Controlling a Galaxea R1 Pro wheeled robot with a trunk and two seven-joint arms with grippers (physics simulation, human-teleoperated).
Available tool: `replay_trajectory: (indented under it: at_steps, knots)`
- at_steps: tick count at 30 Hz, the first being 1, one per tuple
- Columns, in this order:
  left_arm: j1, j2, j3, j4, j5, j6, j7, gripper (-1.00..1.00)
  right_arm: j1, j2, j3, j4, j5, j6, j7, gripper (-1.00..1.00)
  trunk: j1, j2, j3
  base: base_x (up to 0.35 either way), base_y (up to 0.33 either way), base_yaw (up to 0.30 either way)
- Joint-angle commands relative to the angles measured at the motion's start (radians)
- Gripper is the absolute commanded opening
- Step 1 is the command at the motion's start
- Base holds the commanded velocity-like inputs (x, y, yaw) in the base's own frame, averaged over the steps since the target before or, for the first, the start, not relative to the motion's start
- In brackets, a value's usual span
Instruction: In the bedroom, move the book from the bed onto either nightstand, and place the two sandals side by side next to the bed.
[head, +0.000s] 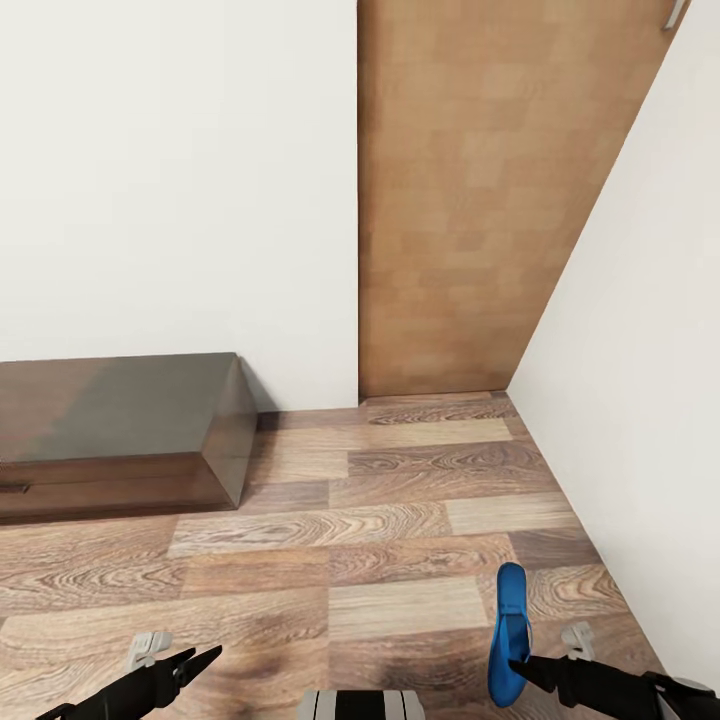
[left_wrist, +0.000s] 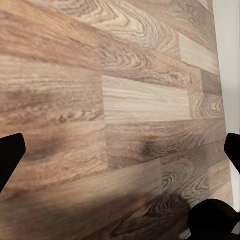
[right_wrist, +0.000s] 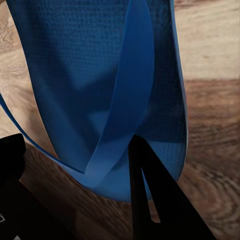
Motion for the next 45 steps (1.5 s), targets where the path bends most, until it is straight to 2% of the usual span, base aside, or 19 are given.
replay_trajectory:
  at_steps: [1, 14, 45]
  knots:
    - [0.0, 0.0, 0.001, 0.0, 0.005, 0.01, -0.003, 1.0, -0.001, 0.0, -0.009, 0.0, 0.008, 0.004, 0.008, -1.0, 0.0, 0.0, -0.001, 0.0, 0.0, 0.0]
    - [0.0, 0.0, 0.001, 0.0, 0.005, 0.01, -0.003, 1.0, -0.001, 0.0, -0.009, 0.0, 0.008, 0.003, 0.01, -1.0, 0.0, 0.0, -0.001, 0.0, 0.0, 0.0]
    - [0.0, 0.0, 0.001, 0.0, 0.006, 0.011, -0.002, 1.0, 0.0, 0.001, -0.009, 0.0, 0.008, 0.003, 0.008, -1.0, -0.014, 0.007, 0.119, 0.0, 0.0, 0.0]
